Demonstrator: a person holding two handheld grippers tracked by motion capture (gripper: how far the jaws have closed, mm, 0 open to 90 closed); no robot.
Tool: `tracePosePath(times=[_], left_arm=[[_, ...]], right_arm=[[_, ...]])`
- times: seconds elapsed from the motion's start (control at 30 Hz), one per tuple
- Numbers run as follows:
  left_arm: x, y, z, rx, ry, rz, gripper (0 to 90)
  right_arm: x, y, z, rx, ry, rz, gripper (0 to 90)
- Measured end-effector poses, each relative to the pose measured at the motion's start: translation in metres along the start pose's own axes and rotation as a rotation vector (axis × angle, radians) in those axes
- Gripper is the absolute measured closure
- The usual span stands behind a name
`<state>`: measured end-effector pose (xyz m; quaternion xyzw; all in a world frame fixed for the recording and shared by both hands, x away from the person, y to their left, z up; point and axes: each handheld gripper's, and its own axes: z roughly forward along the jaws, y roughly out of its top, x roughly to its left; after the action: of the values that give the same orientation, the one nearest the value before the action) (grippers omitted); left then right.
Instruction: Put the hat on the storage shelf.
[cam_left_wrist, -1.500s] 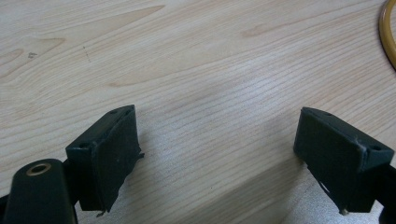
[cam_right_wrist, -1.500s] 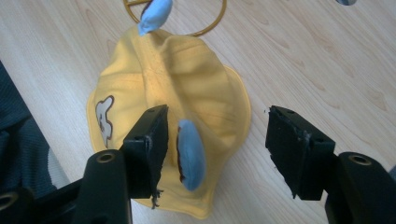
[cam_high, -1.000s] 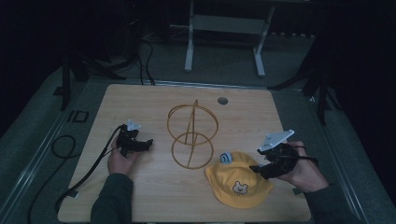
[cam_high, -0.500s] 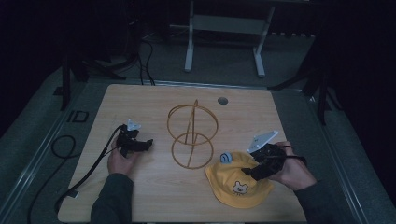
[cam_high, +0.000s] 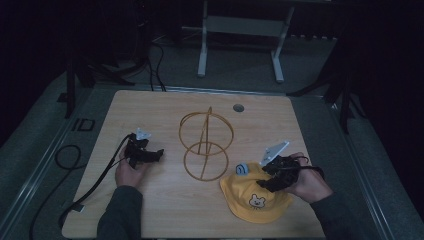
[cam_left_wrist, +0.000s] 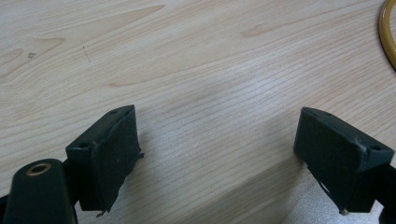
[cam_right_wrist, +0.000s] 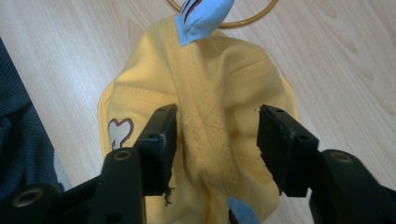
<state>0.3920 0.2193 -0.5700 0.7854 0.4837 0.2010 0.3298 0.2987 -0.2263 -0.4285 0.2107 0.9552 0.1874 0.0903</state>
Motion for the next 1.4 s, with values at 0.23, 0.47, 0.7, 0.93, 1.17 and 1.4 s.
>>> tracePosePath(times=[0.23,0.47,0.7,0.93,1.17,1.4], left_arm=[[0.000,0.000,0.000,0.000,0.000,0.000,13.9],[0.000,0.000,0.000,0.000,0.000,0.000,13.9],[0.000,0.000,0.000,0.000,0.000,0.000,13.9],[0.000,0.000,0.000,0.000,0.000,0.000,13.9],[0.000,0.000,0.000,0.000,0.000,0.000,13.9],[0.000,0.000,0.000,0.000,0.000,0.000,13.9]], right_arm=[[0.001,0.002,0.000,0.004,0.023,-0.032,66.9],[0.001,0.002,-0.001,0.014,0.035,-0.041,71.9],[0.002,0.001,-0.003,0.019,0.036,-0.047,72.1],[0.002,0.001,-0.007,0.010,0.034,-0.050,72.2],[0.002,0.002,-0.012,0.005,0.038,-0.058,73.0],[0.001,0.003,-0.018,-0.007,0.034,-0.061,72.9]])
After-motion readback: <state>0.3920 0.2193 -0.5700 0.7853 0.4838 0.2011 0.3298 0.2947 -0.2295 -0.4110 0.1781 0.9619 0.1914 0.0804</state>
